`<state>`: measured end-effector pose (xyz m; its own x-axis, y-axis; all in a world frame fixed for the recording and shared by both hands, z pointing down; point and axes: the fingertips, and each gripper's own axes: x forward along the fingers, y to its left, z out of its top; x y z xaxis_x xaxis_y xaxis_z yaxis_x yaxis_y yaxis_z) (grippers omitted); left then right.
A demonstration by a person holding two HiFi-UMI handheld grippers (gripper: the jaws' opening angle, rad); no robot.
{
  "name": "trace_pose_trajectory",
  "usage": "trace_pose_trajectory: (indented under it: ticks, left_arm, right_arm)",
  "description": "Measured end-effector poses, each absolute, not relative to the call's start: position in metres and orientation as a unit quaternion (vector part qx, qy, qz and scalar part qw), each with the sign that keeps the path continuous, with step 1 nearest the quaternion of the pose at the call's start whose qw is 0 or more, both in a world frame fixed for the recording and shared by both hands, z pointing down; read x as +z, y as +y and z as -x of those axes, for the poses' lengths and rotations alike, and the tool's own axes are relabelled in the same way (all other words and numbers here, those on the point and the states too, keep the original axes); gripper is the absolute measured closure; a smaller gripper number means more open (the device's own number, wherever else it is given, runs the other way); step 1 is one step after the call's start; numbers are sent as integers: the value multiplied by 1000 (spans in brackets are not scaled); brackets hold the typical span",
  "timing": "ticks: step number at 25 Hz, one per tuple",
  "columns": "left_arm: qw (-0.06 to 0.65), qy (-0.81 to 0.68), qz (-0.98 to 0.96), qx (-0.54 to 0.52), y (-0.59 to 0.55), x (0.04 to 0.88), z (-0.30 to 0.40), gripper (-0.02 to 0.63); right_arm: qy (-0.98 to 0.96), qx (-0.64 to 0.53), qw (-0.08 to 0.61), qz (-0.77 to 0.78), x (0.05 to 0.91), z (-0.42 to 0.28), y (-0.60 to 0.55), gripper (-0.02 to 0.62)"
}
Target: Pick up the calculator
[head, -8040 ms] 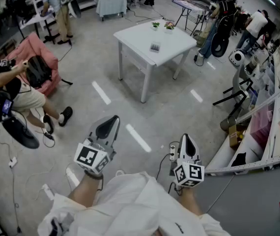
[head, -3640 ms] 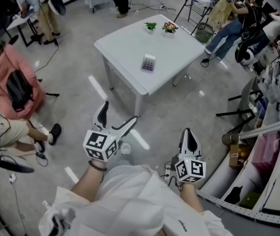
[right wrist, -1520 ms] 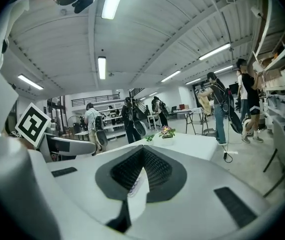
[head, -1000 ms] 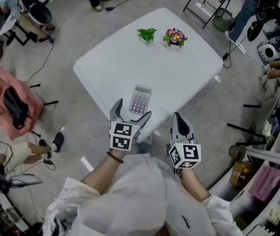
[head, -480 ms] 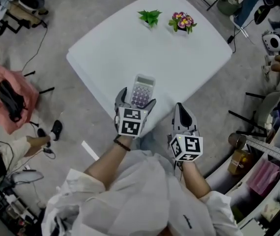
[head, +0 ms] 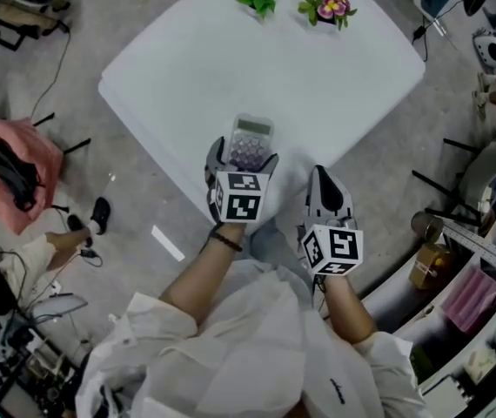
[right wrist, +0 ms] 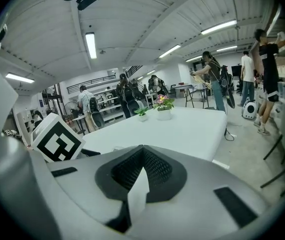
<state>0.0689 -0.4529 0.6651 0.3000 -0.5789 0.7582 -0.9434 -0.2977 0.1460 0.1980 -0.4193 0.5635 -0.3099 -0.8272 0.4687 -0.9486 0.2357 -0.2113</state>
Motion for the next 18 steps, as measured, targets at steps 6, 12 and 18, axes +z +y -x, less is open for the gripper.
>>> trace_pose_trajectory:
  ticks: [6,12,18]
  left_arm:
    - [307,-513,-738,313,-456,678,-72,95]
    - [307,-518,-732,318,-454,682,-70,95]
    - [302,-521,-729,326,-453,685,-68,95]
  right_arm:
    - [-767,251,134,-575,582,-201,-422,578]
    - [-761,265,152,-573,600,-194,-424,578]
    - [-753,288,164,-569,618,-183,-426,578]
